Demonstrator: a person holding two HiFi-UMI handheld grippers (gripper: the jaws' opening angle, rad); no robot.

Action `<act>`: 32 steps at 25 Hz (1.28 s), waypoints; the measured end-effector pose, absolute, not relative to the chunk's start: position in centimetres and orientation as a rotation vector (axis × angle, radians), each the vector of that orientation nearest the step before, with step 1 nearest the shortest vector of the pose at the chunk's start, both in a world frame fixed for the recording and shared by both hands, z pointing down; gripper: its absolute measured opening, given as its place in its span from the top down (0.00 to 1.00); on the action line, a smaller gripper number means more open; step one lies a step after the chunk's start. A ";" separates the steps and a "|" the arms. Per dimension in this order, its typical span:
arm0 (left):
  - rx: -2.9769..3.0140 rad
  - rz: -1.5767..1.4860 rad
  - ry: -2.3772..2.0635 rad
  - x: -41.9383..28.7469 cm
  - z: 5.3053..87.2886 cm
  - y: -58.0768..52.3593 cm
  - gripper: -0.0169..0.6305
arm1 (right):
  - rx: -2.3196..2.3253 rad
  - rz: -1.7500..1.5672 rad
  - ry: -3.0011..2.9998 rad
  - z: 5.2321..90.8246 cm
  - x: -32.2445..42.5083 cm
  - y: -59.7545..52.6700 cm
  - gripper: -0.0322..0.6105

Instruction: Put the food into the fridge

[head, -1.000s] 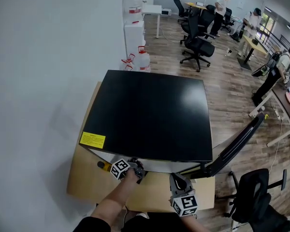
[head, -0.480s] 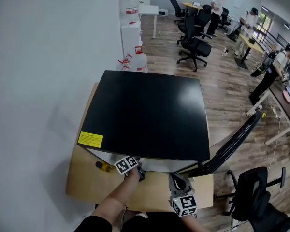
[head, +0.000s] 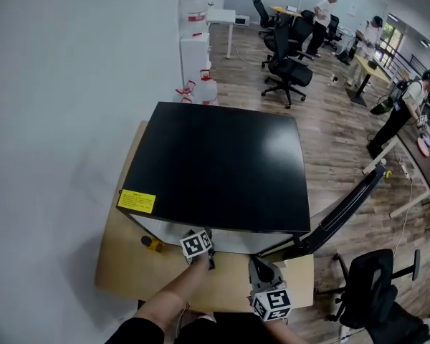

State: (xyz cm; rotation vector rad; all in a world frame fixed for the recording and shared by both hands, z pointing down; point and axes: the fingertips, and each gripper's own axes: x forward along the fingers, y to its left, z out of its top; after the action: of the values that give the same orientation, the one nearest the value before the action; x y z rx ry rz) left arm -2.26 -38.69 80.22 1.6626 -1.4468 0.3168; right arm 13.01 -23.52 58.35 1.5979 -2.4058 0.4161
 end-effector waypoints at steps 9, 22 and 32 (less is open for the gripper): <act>1.675 0.345 -1.463 -3.8 80.1 -37.7 0.53 | 1.604 0.398 -2.406 58.4 12.8 -22.9 0.86; 1.853 0.224 -1.460 -6.7 72.9 -32.3 0.53 | 1.616 0.320 -2.440 56.2 10.7 -21.0 0.86; 2.152 -0.021 -1.332 -6.8 61.8 -21.9 0.53 | 1.792 0.265 -2.474 52.9 10.8 -14.4 0.86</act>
State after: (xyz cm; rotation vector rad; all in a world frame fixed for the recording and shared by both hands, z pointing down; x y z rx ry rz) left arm -6.80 -21.91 61.78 2.1519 -1.3316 -0.0215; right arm 10.80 -14.39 52.88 1.7919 -2.4744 0.2654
